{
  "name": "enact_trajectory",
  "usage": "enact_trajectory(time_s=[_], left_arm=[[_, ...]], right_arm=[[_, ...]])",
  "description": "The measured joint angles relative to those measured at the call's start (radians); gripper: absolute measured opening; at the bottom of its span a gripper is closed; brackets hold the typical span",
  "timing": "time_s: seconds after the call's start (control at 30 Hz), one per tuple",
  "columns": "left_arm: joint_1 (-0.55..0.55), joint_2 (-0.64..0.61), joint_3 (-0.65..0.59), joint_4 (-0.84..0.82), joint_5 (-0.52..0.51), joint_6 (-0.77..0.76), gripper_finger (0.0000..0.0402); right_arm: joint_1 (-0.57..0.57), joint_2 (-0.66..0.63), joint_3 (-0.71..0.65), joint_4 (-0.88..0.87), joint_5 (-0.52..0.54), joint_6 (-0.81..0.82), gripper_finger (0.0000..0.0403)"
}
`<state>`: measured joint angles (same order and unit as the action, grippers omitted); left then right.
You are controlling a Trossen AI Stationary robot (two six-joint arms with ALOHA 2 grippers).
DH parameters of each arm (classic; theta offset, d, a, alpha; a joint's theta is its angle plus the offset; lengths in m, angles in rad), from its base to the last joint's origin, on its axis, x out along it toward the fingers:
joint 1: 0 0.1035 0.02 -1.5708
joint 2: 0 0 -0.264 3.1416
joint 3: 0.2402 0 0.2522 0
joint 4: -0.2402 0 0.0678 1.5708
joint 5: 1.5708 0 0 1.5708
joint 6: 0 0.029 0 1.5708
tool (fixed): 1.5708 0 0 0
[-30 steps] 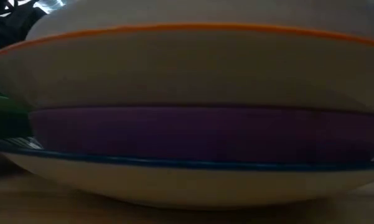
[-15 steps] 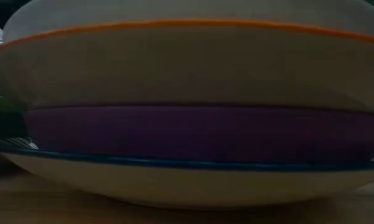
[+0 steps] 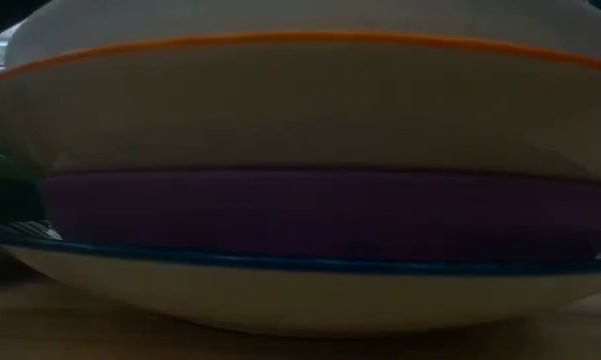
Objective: Sort dishes
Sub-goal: Put the green plate into the dish rack
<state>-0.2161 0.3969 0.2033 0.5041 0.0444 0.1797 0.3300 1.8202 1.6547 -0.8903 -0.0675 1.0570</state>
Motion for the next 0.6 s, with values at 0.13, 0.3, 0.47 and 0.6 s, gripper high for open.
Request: enact_trajectory(time_s=[0.13,0.3,0.47,0.6], left_arm=[[0.000,0.144,0.051,0.070,0.030,0.129,0.0237],[0.000,0.289,0.143,0.062,0.092,0.316,0.0237],[-0.016,0.392,0.236,0.055,0.178,0.488,0.0237],[-0.043,0.441,0.295,0.008,0.177,0.594,0.0237]], right_arm=[[-0.052,0.000,0.093,-0.076,0.008,-0.097,0.0006],[-0.125,-0.001,0.214,-0.174,0.003,-0.204,0.0004],[-0.212,-0.001,0.299,-0.236,-0.077,-0.271,0.0007],[-0.292,-0.002,0.333,-0.257,-0.177,-0.280,0.0007]])
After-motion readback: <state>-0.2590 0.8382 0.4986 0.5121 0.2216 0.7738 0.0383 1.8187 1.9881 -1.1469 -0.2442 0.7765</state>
